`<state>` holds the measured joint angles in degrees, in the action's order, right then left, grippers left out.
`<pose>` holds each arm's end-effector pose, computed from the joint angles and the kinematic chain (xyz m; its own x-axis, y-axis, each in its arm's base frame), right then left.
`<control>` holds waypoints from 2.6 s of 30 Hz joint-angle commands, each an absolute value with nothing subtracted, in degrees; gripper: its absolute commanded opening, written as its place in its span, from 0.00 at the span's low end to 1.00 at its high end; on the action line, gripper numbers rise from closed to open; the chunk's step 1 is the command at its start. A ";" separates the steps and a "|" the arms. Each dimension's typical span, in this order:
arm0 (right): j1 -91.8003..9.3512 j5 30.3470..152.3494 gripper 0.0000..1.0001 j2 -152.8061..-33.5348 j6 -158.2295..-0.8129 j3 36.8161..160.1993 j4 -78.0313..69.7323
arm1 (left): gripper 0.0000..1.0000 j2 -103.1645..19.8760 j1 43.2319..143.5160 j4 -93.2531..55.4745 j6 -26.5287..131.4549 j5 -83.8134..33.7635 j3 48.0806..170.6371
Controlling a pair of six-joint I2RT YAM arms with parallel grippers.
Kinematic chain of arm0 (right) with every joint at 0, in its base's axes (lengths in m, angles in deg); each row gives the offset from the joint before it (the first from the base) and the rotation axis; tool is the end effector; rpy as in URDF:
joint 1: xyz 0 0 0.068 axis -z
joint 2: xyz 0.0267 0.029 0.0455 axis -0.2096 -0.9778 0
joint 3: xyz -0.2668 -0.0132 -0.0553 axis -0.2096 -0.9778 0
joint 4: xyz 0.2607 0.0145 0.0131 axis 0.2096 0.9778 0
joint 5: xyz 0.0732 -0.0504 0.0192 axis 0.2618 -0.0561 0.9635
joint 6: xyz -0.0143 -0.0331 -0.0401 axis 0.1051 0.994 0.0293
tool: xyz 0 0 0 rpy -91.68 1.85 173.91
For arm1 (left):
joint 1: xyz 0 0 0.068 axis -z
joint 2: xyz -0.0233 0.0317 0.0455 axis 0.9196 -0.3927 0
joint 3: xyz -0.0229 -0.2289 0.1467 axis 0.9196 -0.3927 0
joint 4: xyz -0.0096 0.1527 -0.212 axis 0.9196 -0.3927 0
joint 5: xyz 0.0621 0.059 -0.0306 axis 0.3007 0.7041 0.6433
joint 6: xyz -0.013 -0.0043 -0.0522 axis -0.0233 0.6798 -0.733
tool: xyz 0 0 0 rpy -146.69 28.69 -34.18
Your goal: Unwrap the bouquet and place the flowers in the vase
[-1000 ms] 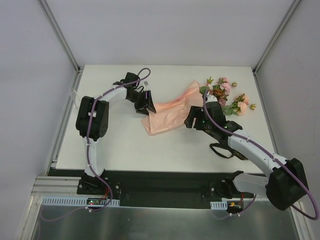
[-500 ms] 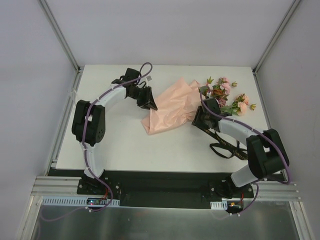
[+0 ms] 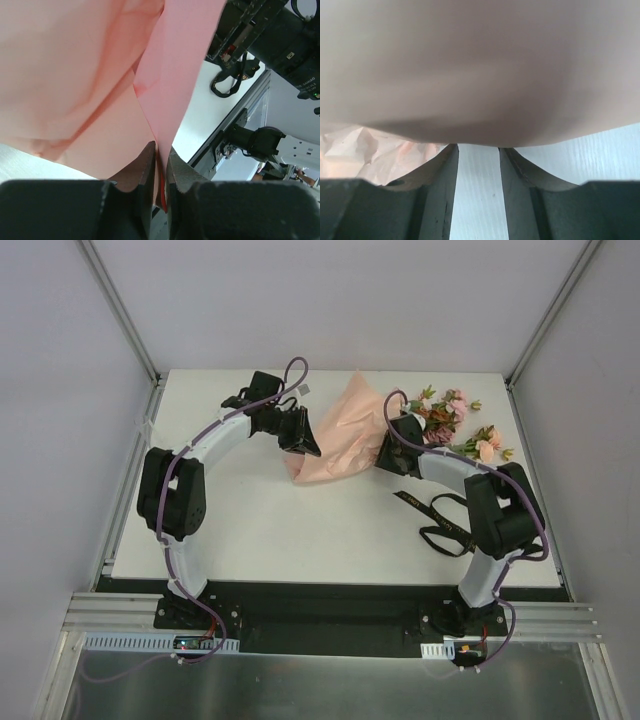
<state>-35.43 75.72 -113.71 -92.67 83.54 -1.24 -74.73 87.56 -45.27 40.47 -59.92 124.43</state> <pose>0.3467 0.1442 0.1803 -0.7073 0.0631 -0.7041 -0.0635 0.9863 0.1522 0.3879 -0.1726 0.2596 -0.8943 0.0257 -0.4468 0.3799 0.5713 -0.7275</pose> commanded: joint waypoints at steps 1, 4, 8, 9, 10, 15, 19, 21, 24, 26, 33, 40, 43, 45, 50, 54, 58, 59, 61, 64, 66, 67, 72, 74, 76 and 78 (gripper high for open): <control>-35.30 73.95 0.42 -115.27 -90.99 88.61 -3.26 | 0.10 -74.61 88.67 -43.84 39.78 -62.38 124.29; -35.65 72.90 0.47 -111.59 -91.16 86.26 -2.29 | 0.11 -74.87 89.63 -43.58 39.87 -62.99 124.29; -35.56 71.14 0.54 -103.25 -91.08 79.67 -0.01 | 0.18 -74.78 91.30 -43.23 39.52 -64.22 124.12; -35.48 70.70 0.55 -99.14 -90.81 78.35 0.35 | 0.29 -74.52 91.66 -43.06 39.43 -64.31 124.03; -35.22 69.83 0.56 -96.93 -90.20 76.77 0.79 | 0.36 -73.91 91.92 -42.62 39.35 -64.92 123.68; -30.84 67.01 0.61 -82.62 -88.62 71.30 6.41 | 0.63 -70.22 94.73 -39.63 40.22 -67.21 122.01; -27.83 67.36 0.62 -74.16 -87.56 71.56 9.66 | 0.75 -70.21 97.37 -36.90 40.31 -74.49 122.00; -27.48 66.75 0.63 -70.21 -87.12 72.44 11.16 | 0.76 -70.74 99.47 -36.64 40.57 -78.18 122.44; -27.39 66.22 0.64 -66.77 -86.68 73.67 12.92 | 0.76 -71.00 101.59 -36.64 41.80 -79.86 122.71; -27.30 66.30 0.64 -65.88 -86.59 74.64 15.36 | 0.75 -70.57 103.43 -36.64 42.33 -79.61 122.36; -27.39 70.43 0.65 -61.14 -86.59 77.53 20.03 | 0.75 -69.25 107.39 -37.16 43.12 -75.21 119.90; -28.44 75.35 0.69 -57.53 -87.73 84.65 24.61 | 0.74 -71.79 108.89 -37.43 43.04 -75.74 120.16; -29.50 78.51 0.69 -57.79 -89.31 86.06 25.04 | 0.67 -74.07 109.85 -37.34 42.16 -75.91 120.33; -31.51 78.61 0.69 -58.23 -90.11 86.77 25.75 | 0.65 -75.21 110.64 -37.52 42.25 -75.21 120.33; -35.82 72.91 0.69 -54.73 -89.76 86.51 28.91 | 0.63 -76.27 112.75 -37.69 41.89 -74.33 120.07; -35.83 72.18 0.70 -53.92 -90.89 85.19 30.06 | 0.69 -77.85 114.77 -38.39 42.25 -72.40 120.16; -36.88 73.95 0.68 -54.54 -93.44 82.13 30.15 | 0.71 -79.35 115.21 -39.71 42.51 -70.91 120.68; -37.75 73.78 0.67 -53.93 -93.71 81.33 29.54 | 0.71 -79.61 115.21 -40.24 43.12 -70.12 121.12; -38.37 73.16 0.65 -53.40 -93.98 79.83 27.79 | 0.68 -79.79 115.21 -41.90 43.74 -69.06 121.82; -38.55 72.46 0.59 -54.36 -94.68 77.20 27.34 | 0.65 -78.83 115.13 -43.23 44.79 -68.27 123.06; -38.64 72.81 0.56 -56.03 -96.08 74.21 26.99 | 0.64 -76.81 115.04 -44.11 45.85 -66.69 123.41; -38.73 72.46 0.54 -56.47 -96.78 72.98 26.72 | 0.64 -76.20 114.86 -44.37 46.20 -66.08 123.32; -38.99 71.58 0.48 -59.11 -98.46 65.43 23.04 | 0.64 -72.68 112.59 -45.60 47.17 -63.88 123.76; -39.25 71.49 0.47 -61.04 -99.16 63.84 21.63 | 0.64 -71.28 111.27 -45.69 47.34 -63.17 123.50; -39.87 70.97 0.43 -63.40 -100.21 60.94 18.56 | 0.64 -70.48 108.64 -45.69 47.26 -61.94 123.32; -40.83 70.61 0.40 -65.78 -100.92 58.83 14.44 | 0.64 -69.25 106.79 -45.69 47.08 -60.80 123.15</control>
<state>-39.30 72.31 -62.61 -98.12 61.46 23.22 -73.98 110.91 -44.48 45.50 -63.94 121.50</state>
